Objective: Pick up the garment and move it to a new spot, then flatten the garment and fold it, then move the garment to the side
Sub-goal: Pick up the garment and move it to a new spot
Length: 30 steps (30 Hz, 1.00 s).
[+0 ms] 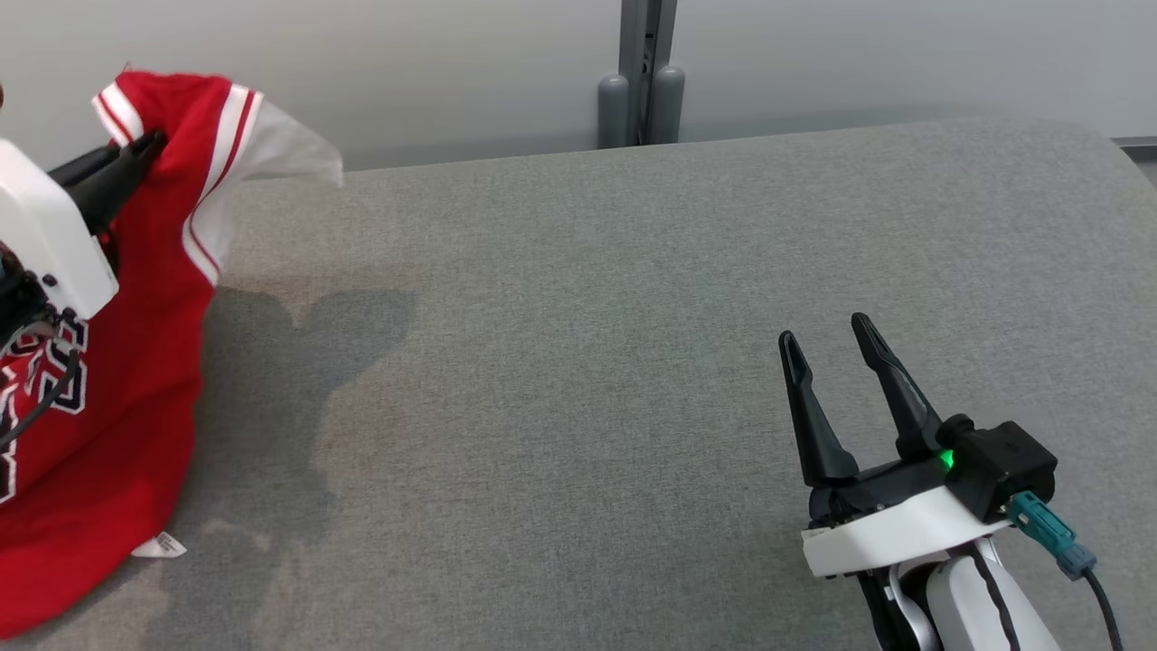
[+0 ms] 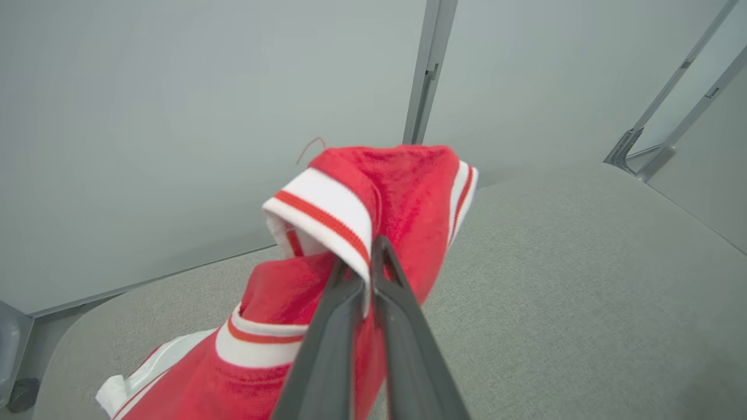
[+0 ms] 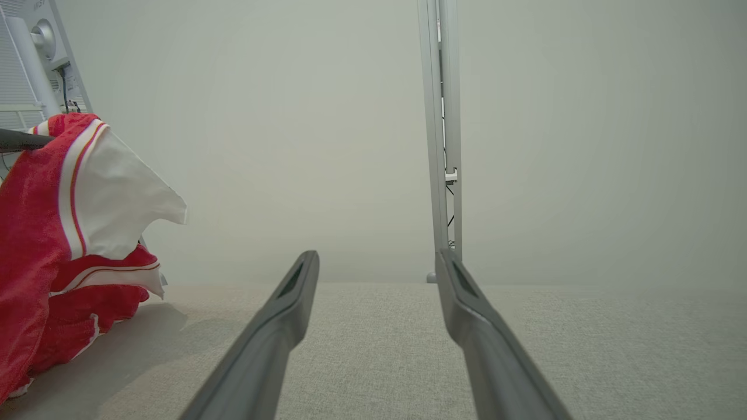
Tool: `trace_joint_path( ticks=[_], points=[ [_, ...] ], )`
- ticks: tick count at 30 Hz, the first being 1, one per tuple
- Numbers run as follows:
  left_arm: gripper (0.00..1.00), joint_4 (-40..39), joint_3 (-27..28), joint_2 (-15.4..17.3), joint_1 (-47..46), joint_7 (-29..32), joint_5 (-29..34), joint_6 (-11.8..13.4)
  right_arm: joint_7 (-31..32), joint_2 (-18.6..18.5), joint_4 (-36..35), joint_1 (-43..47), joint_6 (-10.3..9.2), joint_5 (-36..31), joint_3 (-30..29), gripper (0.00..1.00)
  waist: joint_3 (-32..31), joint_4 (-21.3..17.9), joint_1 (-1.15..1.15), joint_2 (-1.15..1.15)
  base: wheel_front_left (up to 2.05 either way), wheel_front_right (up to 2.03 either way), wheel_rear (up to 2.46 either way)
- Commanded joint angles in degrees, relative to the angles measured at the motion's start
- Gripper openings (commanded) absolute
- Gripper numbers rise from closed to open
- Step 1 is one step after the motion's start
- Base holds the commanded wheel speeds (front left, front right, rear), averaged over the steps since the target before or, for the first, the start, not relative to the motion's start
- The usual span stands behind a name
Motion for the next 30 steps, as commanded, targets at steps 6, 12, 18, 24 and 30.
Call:
trace_joint_path(
  ticks=[6,12,18,24,30],
  points=[
    [0.0,-6.3,-2.1,0.3,-5.1,0.1,1.8,-0.1,-0.1,-0.2,-0.6,0.5,0.11,1.1,0.1,1.0,-0.5,-3.3,0.0,0.0,0.0,0.0,0.0],
    [0.0,-10.5,-3.4,-2.1,-8.3,-0.7,2.4,-0.1,-0.1,-0.2,-1.2,0.6,0.11,1.9,-0.1,1.0,0.5,-7.5,0.0,0.0,0.0,0.0,0.0],
    [0.0,-11.6,-5.3,-5.9,-9.1,-2.6,3.5,-0.1,-0.1,-0.2,-2.4,0.5,0.11,2.9,-0.2,1.0,2.8,-12.2,0.0,0.0,0.0,0.0,0.0],
    [0.0,-8.9,-7.6,-11.5,-10.6,-5.7,6.6,0.0,-0.1,-0.2,-3.3,-0.2,0.11,4.5,0.9,1.0,5.6,-17.2,0.0,0.0,0.0,0.0,0.0],
    [0.0,-2.3,-10.6,-17.6,-11.4,-10.2,10.4,0.0,-0.1,-0.2,-4.1,-0.7,0.11,6.0,2.7,1.0,8.2,-21.7,0.0,0.0,0.0,0.0,0.0]
  ],
)
